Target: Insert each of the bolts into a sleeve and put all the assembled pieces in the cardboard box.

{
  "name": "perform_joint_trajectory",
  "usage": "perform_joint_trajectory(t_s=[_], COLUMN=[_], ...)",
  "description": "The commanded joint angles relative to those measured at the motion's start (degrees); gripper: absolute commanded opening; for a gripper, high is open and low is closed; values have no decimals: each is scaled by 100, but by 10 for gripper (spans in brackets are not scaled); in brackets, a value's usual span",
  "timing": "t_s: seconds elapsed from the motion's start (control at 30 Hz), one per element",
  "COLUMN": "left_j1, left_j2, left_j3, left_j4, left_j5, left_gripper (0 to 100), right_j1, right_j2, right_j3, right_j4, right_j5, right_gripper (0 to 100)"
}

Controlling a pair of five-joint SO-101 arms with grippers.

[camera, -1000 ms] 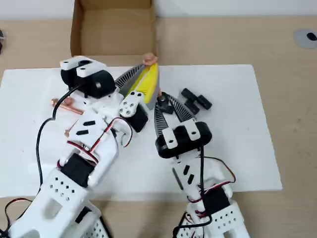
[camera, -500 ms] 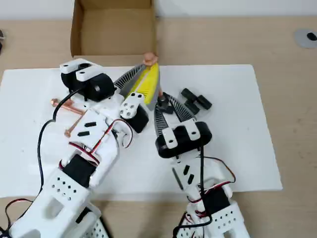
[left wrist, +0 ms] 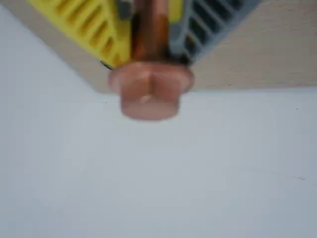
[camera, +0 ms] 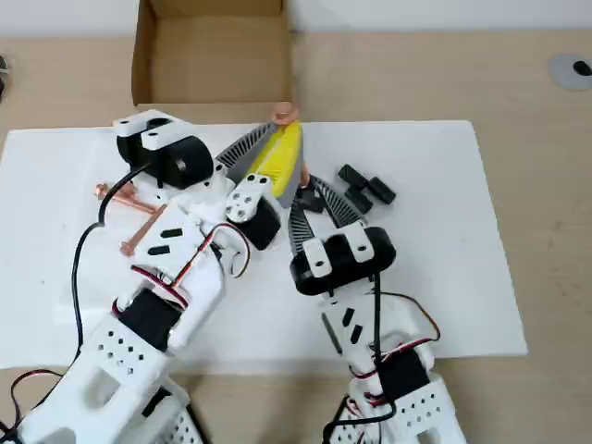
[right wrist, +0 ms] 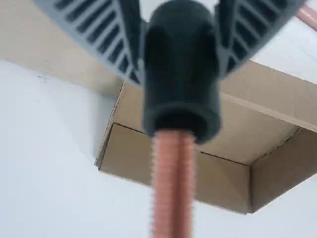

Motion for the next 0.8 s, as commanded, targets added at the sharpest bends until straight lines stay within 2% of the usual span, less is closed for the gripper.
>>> perform_joint_trajectory(t_s=[0.0,0.3,0.67,0.77], left_j1=[53,62,563,730], left_j2=[-13,-22,-40,-66], left_j3=[-35,18,334,149], left_j4=[193,316,352,923], left_j5=[26,35,35,35], left_gripper=[10,10,10,10], right_j1=[-31,-31,-31,-31], right_j2=[-664,-664,-664,-664], right_j3=[-13,-13,-13,-13], right_j4=[-176,-185,-185,-185], right_j5=[35,35,35,35], right_gripper=[12,12,12,12])
